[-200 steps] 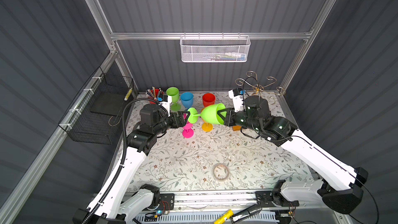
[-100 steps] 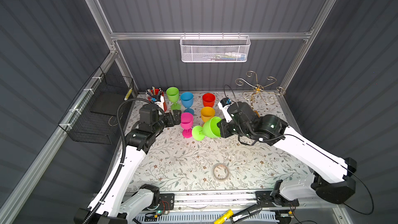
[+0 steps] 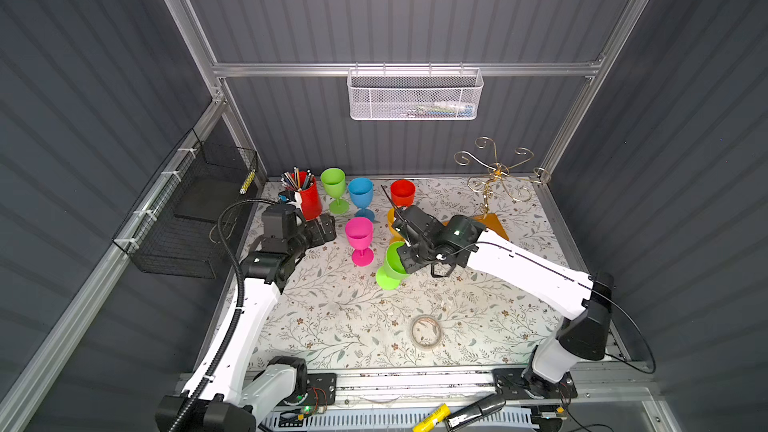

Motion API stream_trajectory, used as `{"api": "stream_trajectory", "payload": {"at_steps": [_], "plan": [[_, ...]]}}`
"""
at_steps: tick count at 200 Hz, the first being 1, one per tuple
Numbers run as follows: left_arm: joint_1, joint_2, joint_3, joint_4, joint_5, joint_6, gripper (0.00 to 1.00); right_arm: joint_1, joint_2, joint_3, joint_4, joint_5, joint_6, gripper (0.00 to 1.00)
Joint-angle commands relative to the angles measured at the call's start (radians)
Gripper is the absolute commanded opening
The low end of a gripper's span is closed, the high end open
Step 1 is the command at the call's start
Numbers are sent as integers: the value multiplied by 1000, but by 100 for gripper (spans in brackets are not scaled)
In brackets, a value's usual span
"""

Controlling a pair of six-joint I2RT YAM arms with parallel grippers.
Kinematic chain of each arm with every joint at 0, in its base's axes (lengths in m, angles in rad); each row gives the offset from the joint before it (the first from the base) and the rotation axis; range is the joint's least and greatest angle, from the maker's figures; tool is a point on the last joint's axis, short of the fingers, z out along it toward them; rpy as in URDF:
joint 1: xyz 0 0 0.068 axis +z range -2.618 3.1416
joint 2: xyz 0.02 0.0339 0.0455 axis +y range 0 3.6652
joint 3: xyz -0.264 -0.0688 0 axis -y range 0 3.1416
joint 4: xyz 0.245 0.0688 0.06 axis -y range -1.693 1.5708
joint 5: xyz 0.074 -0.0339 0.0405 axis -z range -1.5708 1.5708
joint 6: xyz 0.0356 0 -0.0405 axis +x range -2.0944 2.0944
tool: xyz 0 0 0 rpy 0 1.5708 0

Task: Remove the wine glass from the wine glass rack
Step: 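Rotate the green glass upright with the right gripper, lowering it to the table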

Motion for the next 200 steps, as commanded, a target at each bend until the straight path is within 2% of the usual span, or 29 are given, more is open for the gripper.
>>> {"api": "stream_trajectory", "payload": {"at_steps": [1, 51, 200], "plan": [[10, 2, -21, 34, 34, -14, 100, 3, 54, 48, -35, 34, -18, 0], [20, 0, -32, 48, 45, -15, 100, 3, 150, 121, -62, 51, -31, 0], [31, 18, -69, 93, 80, -36, 100, 0, 278, 179, -69, 53, -58, 2]]}}
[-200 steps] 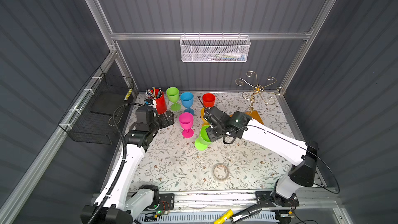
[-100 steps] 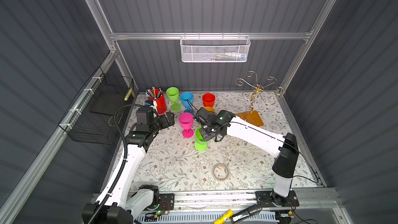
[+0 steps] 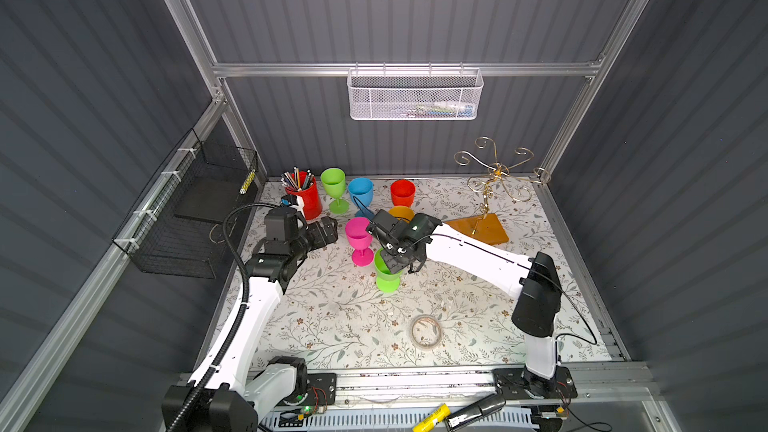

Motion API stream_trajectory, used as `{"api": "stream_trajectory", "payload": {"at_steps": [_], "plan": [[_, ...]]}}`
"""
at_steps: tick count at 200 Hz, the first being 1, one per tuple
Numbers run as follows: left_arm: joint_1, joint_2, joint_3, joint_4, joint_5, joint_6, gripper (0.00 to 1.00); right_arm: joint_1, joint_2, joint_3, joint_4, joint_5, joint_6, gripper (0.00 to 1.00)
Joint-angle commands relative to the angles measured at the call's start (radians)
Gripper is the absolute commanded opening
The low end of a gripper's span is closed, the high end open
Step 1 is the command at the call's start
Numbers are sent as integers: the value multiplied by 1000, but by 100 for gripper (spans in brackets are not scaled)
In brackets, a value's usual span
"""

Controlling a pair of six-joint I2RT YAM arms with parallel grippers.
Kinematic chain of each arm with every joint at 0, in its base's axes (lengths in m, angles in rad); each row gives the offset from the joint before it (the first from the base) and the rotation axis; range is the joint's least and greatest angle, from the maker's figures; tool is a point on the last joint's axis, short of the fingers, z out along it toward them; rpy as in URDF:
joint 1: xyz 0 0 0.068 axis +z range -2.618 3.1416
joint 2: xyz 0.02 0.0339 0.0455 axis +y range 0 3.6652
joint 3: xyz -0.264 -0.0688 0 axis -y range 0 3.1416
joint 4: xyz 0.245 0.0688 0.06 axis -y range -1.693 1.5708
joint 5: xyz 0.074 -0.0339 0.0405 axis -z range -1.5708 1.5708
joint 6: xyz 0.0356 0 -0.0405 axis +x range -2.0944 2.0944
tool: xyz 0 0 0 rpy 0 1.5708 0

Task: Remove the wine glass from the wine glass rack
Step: 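Rotate the green glass upright with the right gripper, lowering it to the table, then set the green glass upright near the pink glass and open the right gripper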

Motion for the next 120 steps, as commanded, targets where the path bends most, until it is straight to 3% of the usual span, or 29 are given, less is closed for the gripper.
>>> {"api": "stream_trajectory", "payload": {"at_steps": [1, 120], "plan": [[9, 0, -8, 15, 20, -9, 100, 0, 15, 30, -18, 6, -7, 2], [17, -23, -5, 1, 13, -5, 100, -6, -15, -11, 14, -18, -4, 28]]}}
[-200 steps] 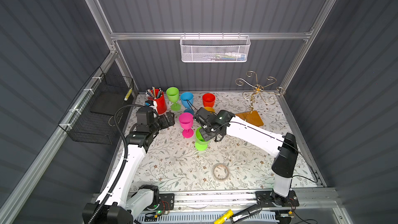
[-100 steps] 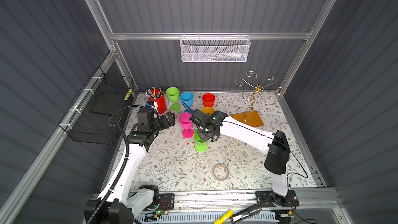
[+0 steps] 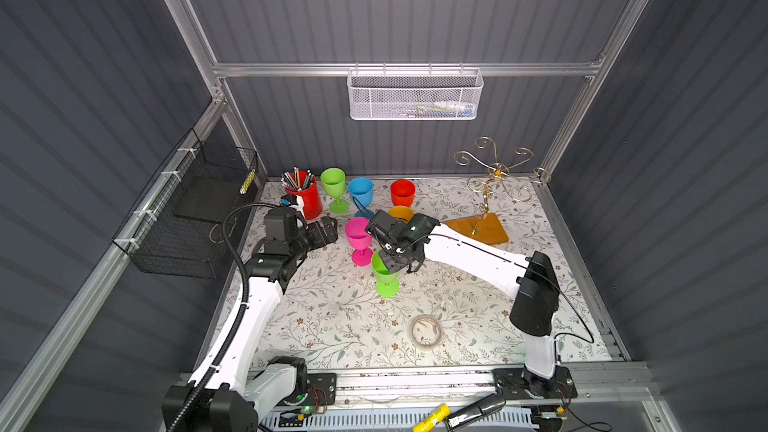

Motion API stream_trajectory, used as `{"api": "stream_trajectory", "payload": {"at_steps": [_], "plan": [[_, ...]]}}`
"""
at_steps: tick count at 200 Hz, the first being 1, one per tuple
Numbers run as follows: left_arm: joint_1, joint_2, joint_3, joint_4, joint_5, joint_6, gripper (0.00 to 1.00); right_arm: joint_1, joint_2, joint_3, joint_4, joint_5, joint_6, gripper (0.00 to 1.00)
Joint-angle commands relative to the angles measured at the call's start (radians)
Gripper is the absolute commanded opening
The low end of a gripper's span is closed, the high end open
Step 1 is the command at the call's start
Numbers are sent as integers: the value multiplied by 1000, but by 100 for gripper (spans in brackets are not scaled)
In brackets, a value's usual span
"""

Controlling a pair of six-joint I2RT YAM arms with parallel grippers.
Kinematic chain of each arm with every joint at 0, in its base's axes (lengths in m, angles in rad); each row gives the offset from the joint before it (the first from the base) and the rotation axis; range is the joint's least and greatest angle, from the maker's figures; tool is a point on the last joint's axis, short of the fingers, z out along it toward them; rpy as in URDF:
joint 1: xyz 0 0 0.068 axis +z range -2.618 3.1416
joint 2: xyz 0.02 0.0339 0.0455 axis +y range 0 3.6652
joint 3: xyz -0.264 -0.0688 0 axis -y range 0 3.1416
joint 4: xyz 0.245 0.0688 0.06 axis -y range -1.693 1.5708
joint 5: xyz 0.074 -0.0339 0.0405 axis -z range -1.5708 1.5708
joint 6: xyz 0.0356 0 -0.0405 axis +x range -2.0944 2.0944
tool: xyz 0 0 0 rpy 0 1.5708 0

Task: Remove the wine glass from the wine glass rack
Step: 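Set the green glass upright near the pink glass and open the right gripper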

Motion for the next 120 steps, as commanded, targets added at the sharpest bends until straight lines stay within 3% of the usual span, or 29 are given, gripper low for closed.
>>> {"api": "stream_trajectory", "payload": {"at_steps": [1, 120], "plan": [[10, -22, -5, 1, 8, -5, 100, -4, -21, -3, -3, -2, -2, 28], [12, -49, -3, -1, 9, 1, 100, -2, -165, -28, -2, 40, -3, 59]]}}
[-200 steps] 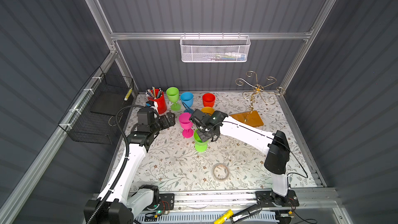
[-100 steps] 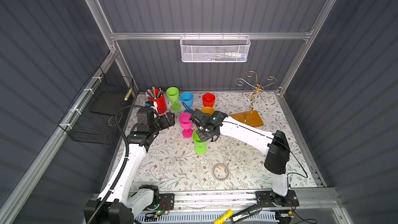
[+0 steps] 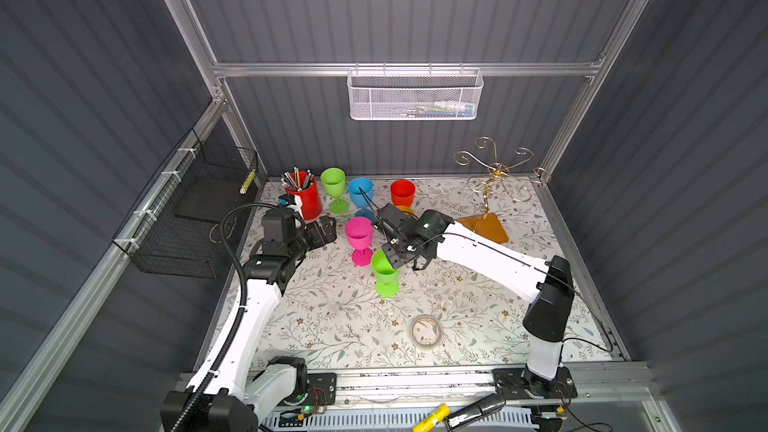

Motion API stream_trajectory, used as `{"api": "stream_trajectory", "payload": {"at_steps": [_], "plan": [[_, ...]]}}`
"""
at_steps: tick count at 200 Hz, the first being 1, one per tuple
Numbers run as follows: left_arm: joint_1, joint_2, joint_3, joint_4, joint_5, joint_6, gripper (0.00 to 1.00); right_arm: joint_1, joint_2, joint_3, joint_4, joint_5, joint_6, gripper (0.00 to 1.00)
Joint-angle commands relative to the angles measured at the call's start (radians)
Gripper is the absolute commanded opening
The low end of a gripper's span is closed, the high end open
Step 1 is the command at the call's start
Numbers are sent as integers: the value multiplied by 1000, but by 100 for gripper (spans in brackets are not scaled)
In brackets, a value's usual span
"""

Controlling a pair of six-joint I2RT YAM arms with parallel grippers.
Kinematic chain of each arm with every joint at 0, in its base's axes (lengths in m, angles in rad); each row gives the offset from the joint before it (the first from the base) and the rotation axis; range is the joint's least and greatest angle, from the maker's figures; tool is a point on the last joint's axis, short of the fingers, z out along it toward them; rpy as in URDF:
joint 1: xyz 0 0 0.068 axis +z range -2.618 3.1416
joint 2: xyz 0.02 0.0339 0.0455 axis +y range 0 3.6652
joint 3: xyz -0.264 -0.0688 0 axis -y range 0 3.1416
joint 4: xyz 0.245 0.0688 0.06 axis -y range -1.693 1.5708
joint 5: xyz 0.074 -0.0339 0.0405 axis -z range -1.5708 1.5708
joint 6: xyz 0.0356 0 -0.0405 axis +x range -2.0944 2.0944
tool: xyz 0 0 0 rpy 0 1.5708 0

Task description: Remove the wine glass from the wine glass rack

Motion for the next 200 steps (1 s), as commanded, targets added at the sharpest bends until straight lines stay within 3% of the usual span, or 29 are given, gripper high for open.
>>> {"api": "stream_trajectory", "payload": {"at_steps": [1, 60, 77, 138, 200], "plan": [[6, -25, -3, -1, 8, 0, 100, -2, -57, -23, -7, 23, -5, 59], [6, -39, 26, -27, 7, 16, 100, 10, -220, -119, 80, 88, -52, 84], [6, -45, 29, -30, 9, 20, 100, 12, -283, -191, 150, 122, -81, 99], [6, -73, 40, -40, 1, 23, 100, 0, -501, -539, 473, 219, -158, 99], [6, -147, -19, 3, -143, 31, 100, -120, -679, -901, 772, 173, -182, 99]]}}
